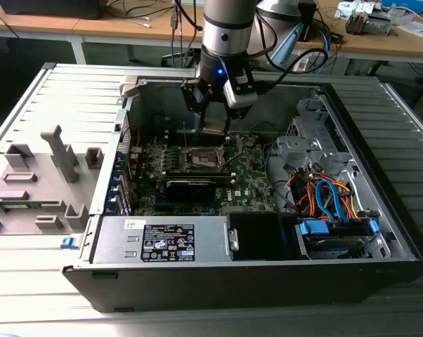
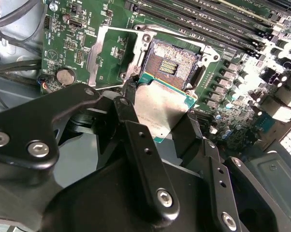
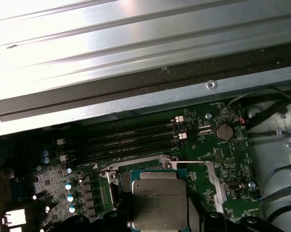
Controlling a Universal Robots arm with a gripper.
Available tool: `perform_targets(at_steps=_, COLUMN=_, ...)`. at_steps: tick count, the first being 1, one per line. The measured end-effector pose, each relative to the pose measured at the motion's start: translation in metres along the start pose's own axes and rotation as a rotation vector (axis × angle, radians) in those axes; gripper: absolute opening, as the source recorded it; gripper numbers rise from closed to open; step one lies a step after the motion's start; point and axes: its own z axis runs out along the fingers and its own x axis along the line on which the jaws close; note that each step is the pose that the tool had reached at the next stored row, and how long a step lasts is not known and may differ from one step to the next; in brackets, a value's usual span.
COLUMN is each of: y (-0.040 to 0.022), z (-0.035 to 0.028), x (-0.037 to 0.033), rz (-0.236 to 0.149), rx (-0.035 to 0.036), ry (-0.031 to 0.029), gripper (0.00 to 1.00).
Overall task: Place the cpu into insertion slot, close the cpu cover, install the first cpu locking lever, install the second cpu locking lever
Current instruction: 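Place the cpu into insertion slot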
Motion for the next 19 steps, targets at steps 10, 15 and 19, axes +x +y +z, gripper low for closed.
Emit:
perform_targets(at_steps=10, y=0.0000, z=0.0006, x=0.0000, rz=0.014, rx=0.0000, ry=-0.0005, gripper=0.55)
perform_targets(at_steps=15, y=0.0000, z=0.0009, x=0.0000, rz=0.019, rx=0.0002, ry=-0.0006, gripper=0.55)
perform_targets(at_steps=19, y=0.0000, z=0.0011, x=0.0000, rz=0.022, rx=0.0006, ry=-0.0009, gripper=0.55)
